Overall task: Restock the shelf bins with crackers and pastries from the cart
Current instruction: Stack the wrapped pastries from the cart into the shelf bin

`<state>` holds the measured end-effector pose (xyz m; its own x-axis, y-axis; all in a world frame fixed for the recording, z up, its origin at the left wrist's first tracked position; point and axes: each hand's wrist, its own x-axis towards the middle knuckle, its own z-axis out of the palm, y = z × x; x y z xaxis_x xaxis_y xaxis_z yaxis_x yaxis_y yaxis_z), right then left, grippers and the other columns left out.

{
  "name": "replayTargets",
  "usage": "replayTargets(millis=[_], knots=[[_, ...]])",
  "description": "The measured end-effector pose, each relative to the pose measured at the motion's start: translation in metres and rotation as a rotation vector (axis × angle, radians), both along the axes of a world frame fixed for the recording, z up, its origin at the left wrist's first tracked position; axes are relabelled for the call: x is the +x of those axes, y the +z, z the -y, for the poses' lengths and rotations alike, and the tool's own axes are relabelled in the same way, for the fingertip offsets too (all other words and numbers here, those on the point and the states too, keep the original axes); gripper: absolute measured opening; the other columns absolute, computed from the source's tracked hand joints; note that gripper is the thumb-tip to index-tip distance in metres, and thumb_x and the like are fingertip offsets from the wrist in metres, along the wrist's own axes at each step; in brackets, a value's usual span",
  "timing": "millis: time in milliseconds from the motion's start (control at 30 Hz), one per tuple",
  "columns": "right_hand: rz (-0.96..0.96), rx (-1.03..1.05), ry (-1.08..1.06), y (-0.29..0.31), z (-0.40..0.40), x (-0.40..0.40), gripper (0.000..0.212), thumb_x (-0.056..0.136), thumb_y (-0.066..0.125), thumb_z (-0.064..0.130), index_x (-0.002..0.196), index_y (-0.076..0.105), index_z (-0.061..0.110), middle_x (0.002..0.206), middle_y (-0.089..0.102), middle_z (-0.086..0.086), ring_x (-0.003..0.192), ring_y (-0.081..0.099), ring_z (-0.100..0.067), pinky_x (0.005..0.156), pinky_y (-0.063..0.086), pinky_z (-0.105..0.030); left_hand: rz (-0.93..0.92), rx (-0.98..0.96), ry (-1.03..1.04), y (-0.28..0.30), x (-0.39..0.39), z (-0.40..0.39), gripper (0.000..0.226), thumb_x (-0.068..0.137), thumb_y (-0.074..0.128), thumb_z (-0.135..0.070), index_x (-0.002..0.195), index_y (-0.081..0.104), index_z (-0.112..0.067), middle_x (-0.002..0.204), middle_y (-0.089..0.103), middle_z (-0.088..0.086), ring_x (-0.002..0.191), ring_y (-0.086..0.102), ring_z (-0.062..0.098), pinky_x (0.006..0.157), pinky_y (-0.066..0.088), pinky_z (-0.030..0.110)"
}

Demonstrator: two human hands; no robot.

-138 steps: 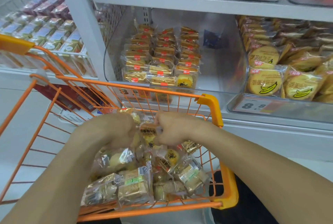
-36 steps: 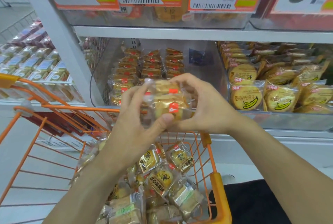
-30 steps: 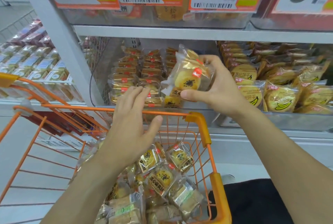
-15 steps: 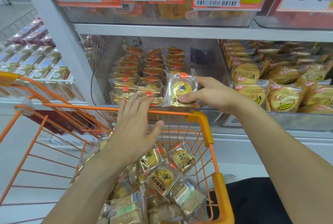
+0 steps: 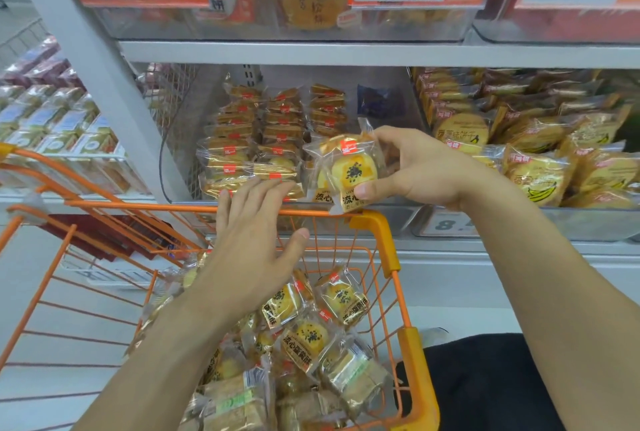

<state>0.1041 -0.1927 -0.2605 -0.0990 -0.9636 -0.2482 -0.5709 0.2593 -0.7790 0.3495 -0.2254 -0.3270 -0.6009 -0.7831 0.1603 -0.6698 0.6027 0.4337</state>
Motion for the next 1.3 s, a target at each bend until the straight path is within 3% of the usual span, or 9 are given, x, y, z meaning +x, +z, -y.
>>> replayTargets(millis=[167,433,600,733,833,967,1100,1233,1300], knots=[[0.004,-0.004,0.018,0.001,-0.003,-0.001,0.056,0.074,0.088,0.018,0.120,0.057,0.025,0.108,0.070,0.002,0.098,0.070,-0.017,0.092,0.057,-0.043,0.063,-0.008,-0.044,-0.002,-0.001,-0.001,0.059,0.090,0.036,-0.054,0.147,0.030,-0.041,0.156,0.025,-0.014,0.150,0.003,0.013,0.120,-0.011,0.048],[-0.009,-0.061,0.023,0.006,-0.006,-0.004,0.056,0.071,0.090,0.017,0.117,0.061,0.030,0.109,0.069,0.002,0.098,0.068,-0.015,0.092,0.056,-0.041,0.181,-0.057,-0.058,-0.002,0.002,-0.001,0.063,0.090,0.033,-0.054,0.151,0.024,-0.038,0.159,0.024,-0.011,0.151,0.004,0.016,0.119,-0.013,0.050],[0.088,0.075,0.071,-0.002,-0.002,0.002,0.037,0.083,0.081,0.019,0.116,0.064,0.022,0.113,0.069,-0.002,0.088,0.074,-0.013,0.071,0.060,-0.024,0.195,-0.079,-0.029,-0.004,0.002,-0.001,0.065,0.090,0.035,-0.053,0.149,0.027,-0.027,0.156,0.028,-0.010,0.149,0.011,0.016,0.120,-0.008,0.050],[0.116,0.142,0.099,-0.007,0.003,0.004,0.039,0.086,0.079,0.024,0.121,0.061,0.021,0.115,0.069,-0.004,0.098,0.073,-0.019,0.080,0.061,-0.024,0.186,-0.072,-0.018,-0.006,0.001,0.000,0.073,0.088,0.026,-0.058,0.152,0.025,-0.023,0.156,0.028,-0.008,0.149,0.011,0.016,0.119,-0.010,0.048],[0.105,0.163,0.139,-0.009,0.003,0.003,0.036,0.082,0.082,0.021,0.112,0.064,0.020,0.116,0.068,-0.003,0.102,0.070,-0.021,0.094,0.057,-0.036,0.195,-0.062,-0.035,-0.006,0.001,0.000,0.069,0.088,0.025,-0.057,0.151,0.023,-0.031,0.156,0.028,-0.008,0.149,0.011,0.018,0.120,-0.009,0.051],[-0.042,0.214,0.237,-0.014,0.004,0.011,0.047,0.073,0.089,0.027,0.111,0.061,0.027,0.119,0.063,0.004,0.103,0.067,-0.016,0.096,0.055,-0.044,0.147,-0.042,-0.052,-0.003,-0.002,-0.003,0.053,0.095,0.023,-0.051,0.148,0.022,-0.045,0.154,0.030,-0.008,0.148,0.011,0.019,0.119,-0.008,0.056],[-0.123,0.160,0.325,-0.011,0.001,0.015,0.055,0.073,0.089,0.019,0.117,0.057,0.029,0.118,0.061,0.008,0.102,0.066,-0.013,0.092,0.057,-0.041,0.029,-0.059,-0.056,-0.005,-0.007,-0.007,0.040,0.102,0.044,-0.024,0.139,0.039,-0.038,0.150,0.035,-0.009,0.149,0.011,0.018,0.120,-0.005,0.056],[-0.157,0.161,0.359,-0.005,-0.006,0.018,0.066,0.076,0.086,0.018,0.128,0.047,0.027,0.097,0.063,0.012,0.081,0.064,-0.004,0.070,0.051,-0.021,-0.093,-0.066,-0.061,-0.004,-0.015,-0.013,0.037,0.103,0.039,-0.028,0.140,0.045,-0.031,0.148,0.039,-0.012,0.148,0.015,0.010,0.123,-0.002,0.047],[-0.165,0.135,0.355,-0.005,-0.007,0.021,0.066,0.075,0.088,0.025,0.128,0.048,0.029,0.098,0.064,0.014,0.083,0.062,-0.001,0.071,0.047,-0.019,-0.115,-0.043,-0.049,-0.004,-0.018,-0.014,0.044,0.101,0.034,-0.031,0.144,0.040,-0.027,0.148,0.040,-0.012,0.148,0.016,0.007,0.124,-0.002,0.043]])
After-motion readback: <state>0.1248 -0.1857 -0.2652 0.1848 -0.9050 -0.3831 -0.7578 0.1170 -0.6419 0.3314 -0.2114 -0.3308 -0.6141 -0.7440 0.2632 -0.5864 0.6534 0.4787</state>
